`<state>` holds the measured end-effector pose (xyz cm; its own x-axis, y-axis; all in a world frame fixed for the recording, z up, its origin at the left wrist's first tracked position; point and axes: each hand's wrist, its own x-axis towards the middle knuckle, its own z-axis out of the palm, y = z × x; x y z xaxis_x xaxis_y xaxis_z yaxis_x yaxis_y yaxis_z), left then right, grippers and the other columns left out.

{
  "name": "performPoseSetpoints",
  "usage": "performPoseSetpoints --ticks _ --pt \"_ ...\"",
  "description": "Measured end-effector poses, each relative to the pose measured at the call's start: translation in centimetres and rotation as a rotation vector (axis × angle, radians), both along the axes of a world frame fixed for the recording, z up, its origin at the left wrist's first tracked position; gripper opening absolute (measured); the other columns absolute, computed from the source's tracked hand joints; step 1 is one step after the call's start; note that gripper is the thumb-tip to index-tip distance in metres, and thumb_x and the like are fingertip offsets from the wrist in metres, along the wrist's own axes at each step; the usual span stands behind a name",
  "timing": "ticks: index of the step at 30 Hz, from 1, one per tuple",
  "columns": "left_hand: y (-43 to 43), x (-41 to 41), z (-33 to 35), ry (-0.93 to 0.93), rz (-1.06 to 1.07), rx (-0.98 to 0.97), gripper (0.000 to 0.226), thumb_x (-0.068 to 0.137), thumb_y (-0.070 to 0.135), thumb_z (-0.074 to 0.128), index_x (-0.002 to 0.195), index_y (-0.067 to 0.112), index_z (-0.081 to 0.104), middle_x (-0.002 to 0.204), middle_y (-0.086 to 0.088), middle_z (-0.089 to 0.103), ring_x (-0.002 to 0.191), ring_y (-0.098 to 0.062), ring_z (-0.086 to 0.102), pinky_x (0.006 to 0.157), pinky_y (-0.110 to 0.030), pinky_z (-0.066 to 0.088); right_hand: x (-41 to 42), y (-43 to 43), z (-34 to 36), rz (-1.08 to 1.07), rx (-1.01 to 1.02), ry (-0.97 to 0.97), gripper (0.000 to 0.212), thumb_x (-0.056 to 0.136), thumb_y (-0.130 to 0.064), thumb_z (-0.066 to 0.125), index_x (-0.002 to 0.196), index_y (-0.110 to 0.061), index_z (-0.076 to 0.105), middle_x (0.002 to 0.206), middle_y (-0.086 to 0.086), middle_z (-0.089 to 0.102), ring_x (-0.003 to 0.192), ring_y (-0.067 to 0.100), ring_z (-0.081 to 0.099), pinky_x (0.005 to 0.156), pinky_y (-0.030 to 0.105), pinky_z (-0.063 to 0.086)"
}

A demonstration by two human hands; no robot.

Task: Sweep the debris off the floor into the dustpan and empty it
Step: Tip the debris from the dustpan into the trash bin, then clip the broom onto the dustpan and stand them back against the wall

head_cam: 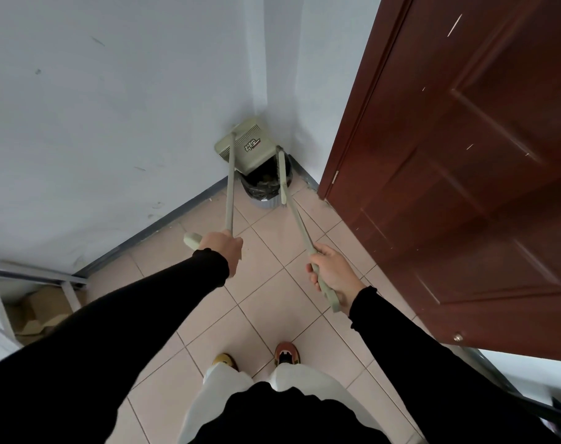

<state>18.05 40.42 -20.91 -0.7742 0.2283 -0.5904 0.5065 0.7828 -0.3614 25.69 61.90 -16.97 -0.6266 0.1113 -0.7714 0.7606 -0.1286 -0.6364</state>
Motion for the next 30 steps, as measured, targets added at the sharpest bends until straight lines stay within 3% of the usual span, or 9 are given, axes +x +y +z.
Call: performPoseSetpoints --ticks 3,6,9,14,17,21,24,26,30 --pt "-1.0 -0.1 3.1 0.020 0.055 0.083 0.034 0.088 0.022 0.053 0.122 0.020 0.053 0.108 -0.002 0.055 0.071 -0.019 0.052 0.048 -0.031 0.031 0.4 -0.3 2.1 0.001 -0.040 0.031 0.028 0.099 -0.003 0.038 0.117 -0.014 0.055 0.072 0.006 0.048 0.036 0.006 0.041 0.033 0.016 0.032" --pt "-1.5 0.3 7.6 0.063 0.104 0.164 0.028 0.087 0.029 0.049 0.115 0.023 0.053 0.101 0.000 0.052 0.074 -0.020 0.053 0.055 -0.033 0.039 1.2 -0.9 5.8 0.012 -0.141 0.090 0.019 0.099 -0.001 0.039 0.109 -0.010 0.052 0.074 0.007 0.049 0.038 0.007 0.044 0.034 0.017 0.033" --pt "-2.1 0.4 12.8 0.088 0.122 0.207 0.029 0.089 0.038 0.046 0.112 0.022 0.051 0.097 0.002 0.058 0.079 -0.022 0.058 0.058 -0.031 0.038 2.3 -1.4 9.8 0.126 -0.246 0.202 0.025 0.099 -0.005 0.046 0.122 -0.002 0.053 0.083 0.010 0.052 0.048 0.010 0.052 0.042 0.021 0.038" --pt "-5.2 -0.5 21.6 0.026 0.289 0.403 0.042 0.084 0.048 0.066 0.114 0.025 0.050 0.096 0.011 0.063 0.085 -0.017 0.059 0.075 -0.036 0.053 0.7 -2.5 15.7 0.385 -0.163 0.380 0.047 0.097 -0.035 0.055 0.126 0.002 0.057 0.099 0.009 0.069 0.081 0.023 0.075 0.063 0.032 0.056" --pt "-7.6 -1.0 24.9 0.049 0.364 0.495 0.044 0.080 0.043 0.075 0.115 0.033 0.050 0.090 0.013 0.059 0.082 -0.012 0.057 0.078 -0.039 0.055 -2.2 -3.9 18.4 0.489 -0.067 0.520 0.061 0.094 -0.063 0.046 0.125 -0.012 0.064 0.107 0.013 0.075 0.089 0.026 0.077 0.085 0.049 0.058" --pt "-10.3 -1.5 26.7 0.235 0.338 0.620 0.024 0.085 0.028 0.073 0.108 0.027 0.066 0.097 0.007 0.068 0.093 -0.020 0.062 0.082 -0.035 0.050 -5.9 -6.7 21.9 0.622 0.057 0.705 0.077 0.080 -0.079 0.035 0.111 -0.015 0.065 0.096 0.019 0.076 0.086 0.027 0.077 0.082 0.050 0.061" --pt "-12.2 -1.5 26.6 0.170 0.417 0.679 0.014 0.083 0.025 0.076 0.095 0.021 0.069 0.088 0.006 0.070 0.090 -0.021 0.066 0.079 -0.034 0.051 -7.9 -9.3 23.1 0.722 0.227 0.847 0.044 0.081 -0.067 0.065 0.100 -0.028 0.065 0.079 0.012 0.077 0.074 0.026 0.076 0.072 0.042 0.063" --pt "-13.5 -1.3 26.1 0.130 0.458 0.699 0.016 0.083 0.024 0.077 0.097 0.020 0.072 0.089 0.005 0.071 0.090 -0.020 0.066 0.080 -0.033 0.052 -9.2 -11.4 23.5 0.794 0.383 0.966 0.015 0.089 -0.048 0.065 0.094 -0.034 0.062 0.072 0.008 0.075 0.062 0.021 0.074 0.064 0.036 0.062" --pt "-16.1 -2.1 25.5 0.078 0.506 0.736 0.023 0.081 0.027 0.079 0.104 0.025 0.073 0.091 0.009 0.072 0.093 -0.018 0.066 0.087 -0.037 0.053 -11.1 -16.3 24.7 0.968 0.618 1.146 0.022 0.090 -0.053 0.059 0.085 -0.033 0.059 0.063 0.001 0.072 0.050 0.012 0.068 0.063 0.029 0.057"
